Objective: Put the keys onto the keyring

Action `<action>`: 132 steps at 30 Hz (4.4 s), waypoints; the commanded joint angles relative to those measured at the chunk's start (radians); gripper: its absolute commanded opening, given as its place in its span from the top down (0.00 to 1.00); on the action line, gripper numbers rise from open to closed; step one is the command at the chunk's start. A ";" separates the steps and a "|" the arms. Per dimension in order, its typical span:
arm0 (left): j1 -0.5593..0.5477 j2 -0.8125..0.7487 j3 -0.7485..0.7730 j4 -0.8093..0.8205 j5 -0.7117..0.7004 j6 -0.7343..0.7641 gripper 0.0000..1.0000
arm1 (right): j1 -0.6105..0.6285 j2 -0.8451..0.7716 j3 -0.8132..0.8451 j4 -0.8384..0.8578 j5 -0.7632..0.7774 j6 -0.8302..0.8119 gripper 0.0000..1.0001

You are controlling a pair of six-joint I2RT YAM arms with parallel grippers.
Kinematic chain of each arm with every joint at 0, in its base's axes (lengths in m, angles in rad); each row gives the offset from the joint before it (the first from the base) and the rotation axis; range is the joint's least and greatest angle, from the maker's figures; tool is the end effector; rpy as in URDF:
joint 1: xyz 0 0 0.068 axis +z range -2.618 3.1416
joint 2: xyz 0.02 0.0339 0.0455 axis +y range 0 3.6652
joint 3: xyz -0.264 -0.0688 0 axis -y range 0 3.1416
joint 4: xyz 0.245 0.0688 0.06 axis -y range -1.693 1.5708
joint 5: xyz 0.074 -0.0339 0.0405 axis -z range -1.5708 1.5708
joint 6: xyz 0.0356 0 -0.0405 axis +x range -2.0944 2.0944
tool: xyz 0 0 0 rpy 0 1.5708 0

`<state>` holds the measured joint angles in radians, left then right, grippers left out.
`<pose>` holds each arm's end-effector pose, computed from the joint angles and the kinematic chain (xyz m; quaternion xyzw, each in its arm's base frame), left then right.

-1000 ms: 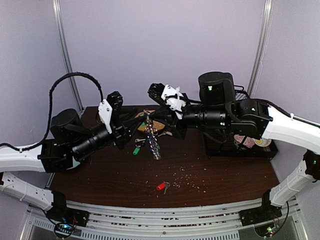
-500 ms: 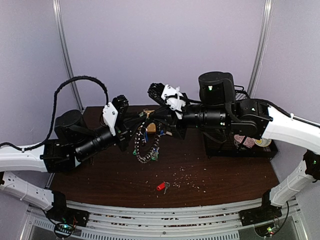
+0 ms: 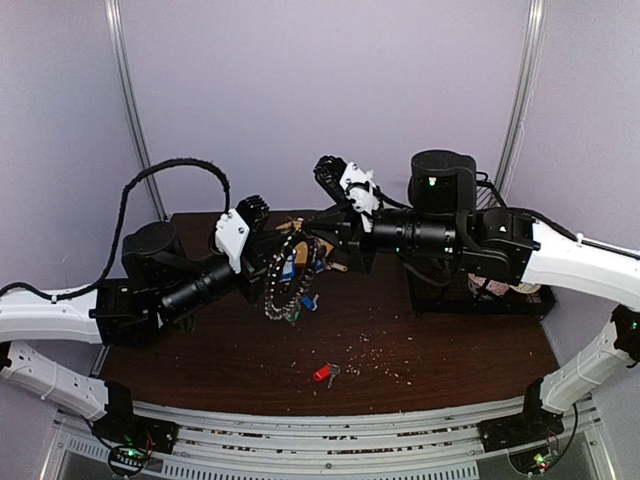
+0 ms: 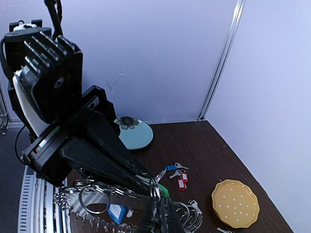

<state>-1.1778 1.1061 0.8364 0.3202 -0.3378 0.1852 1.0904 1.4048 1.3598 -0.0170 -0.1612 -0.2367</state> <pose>0.1110 -0.2368 0.3475 0.3333 0.6043 -0.2383 0.6834 0.1487 0.2977 0.4160 -0.4908 0.5382 0.3360 0.5971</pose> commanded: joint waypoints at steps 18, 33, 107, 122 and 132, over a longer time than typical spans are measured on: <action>0.002 0.003 -0.045 0.100 0.243 -0.159 0.61 | -0.037 -0.009 -0.221 0.678 -0.079 0.340 1.00; 0.030 -0.151 0.117 -0.202 0.460 -0.130 0.62 | -0.075 -0.031 -0.285 0.735 -0.439 0.271 1.00; 0.055 -0.065 0.229 -0.538 0.329 0.031 0.56 | -0.082 0.050 0.063 -0.104 -0.395 -0.197 1.00; 0.099 -0.149 -0.056 -0.142 0.437 -0.028 0.59 | -0.076 0.022 -0.118 0.366 -0.504 0.140 1.00; 0.099 -0.158 -0.081 -0.115 0.491 -0.028 0.51 | -0.074 0.019 -0.135 0.391 -0.393 0.184 1.00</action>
<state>-1.0805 0.9588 0.7685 0.1455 0.0952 0.1577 1.0130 1.4586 1.2308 0.2970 -0.6151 -0.0860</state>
